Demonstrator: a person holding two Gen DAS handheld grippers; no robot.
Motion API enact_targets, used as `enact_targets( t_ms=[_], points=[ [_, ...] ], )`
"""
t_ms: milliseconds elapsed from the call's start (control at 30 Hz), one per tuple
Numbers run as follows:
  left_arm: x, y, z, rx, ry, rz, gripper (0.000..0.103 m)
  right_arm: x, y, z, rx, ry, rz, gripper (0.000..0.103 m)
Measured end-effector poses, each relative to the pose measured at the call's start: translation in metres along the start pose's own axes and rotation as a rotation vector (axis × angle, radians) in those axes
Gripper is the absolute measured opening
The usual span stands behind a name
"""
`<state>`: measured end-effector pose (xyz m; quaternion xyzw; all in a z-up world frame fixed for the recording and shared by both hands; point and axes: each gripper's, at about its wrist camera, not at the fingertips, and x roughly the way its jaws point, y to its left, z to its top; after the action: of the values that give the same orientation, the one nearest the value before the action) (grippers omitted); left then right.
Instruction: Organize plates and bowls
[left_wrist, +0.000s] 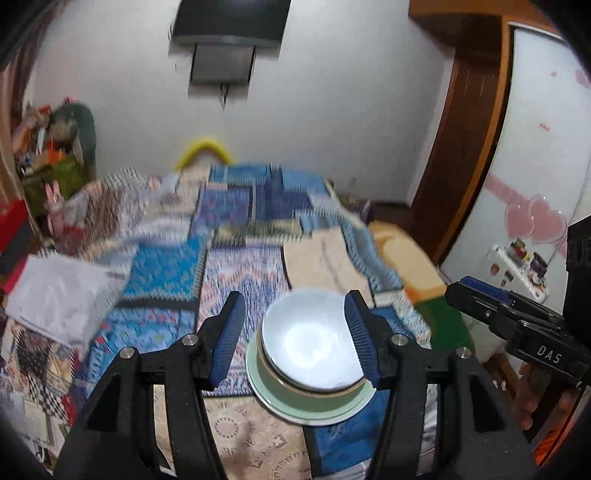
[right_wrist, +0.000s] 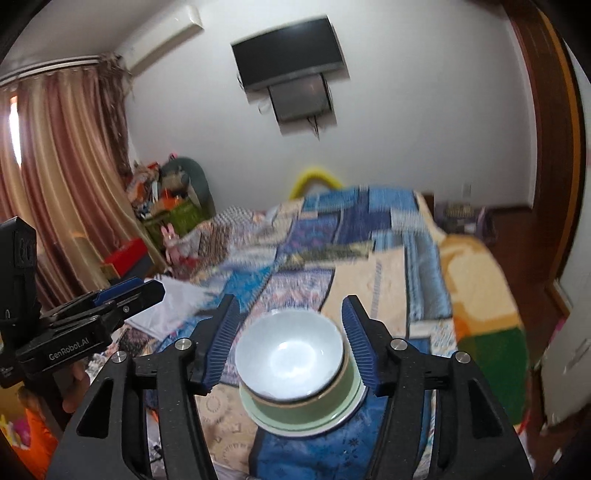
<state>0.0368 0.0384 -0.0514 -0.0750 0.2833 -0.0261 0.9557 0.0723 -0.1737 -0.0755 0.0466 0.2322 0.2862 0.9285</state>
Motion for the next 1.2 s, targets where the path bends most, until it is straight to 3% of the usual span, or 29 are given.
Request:
enact_targets(
  t_ms=[167,233,367,433,533,600,667,1200],
  points=[
    [-0.038,-0.010,0.006,0.021,-0.116,0.005,0.062,-0.019,0.010,0.006,-0.034,-0.079,0.009,0.064],
    [-0.050,-0.013,0.007,0.028,-0.158,0.006,0.071,-0.022,0.012,0.007,-0.045,-0.100,0.004,0.069],
    [-0.067,-0.019,0.005,0.050,-0.201,-0.010,0.073,-0.028,0.016,0.006,-0.061,-0.132,0.001,0.080],
    [-0.073,-0.018,0.005,0.044,-0.220,-0.011,0.090,-0.030,0.017,0.006,-0.063,-0.147,-0.005,0.085],
    [-0.082,-0.021,0.002,0.050,-0.268,0.009,0.097,-0.032,0.018,0.005,-0.064,-0.157,-0.003,0.089],
    [-0.085,-0.021,0.001,0.054,-0.281,0.016,0.101,-0.033,0.019,0.004,-0.065,-0.165,-0.008,0.097],
    [-0.088,-0.023,-0.001,0.057,-0.296,0.019,0.102,-0.033,0.020,0.004,-0.062,-0.179,-0.016,0.103],
    [-0.094,-0.031,-0.008,0.094,-0.313,0.033,0.103,-0.040,0.021,0.000,-0.064,-0.184,-0.019,0.103]
  ],
)
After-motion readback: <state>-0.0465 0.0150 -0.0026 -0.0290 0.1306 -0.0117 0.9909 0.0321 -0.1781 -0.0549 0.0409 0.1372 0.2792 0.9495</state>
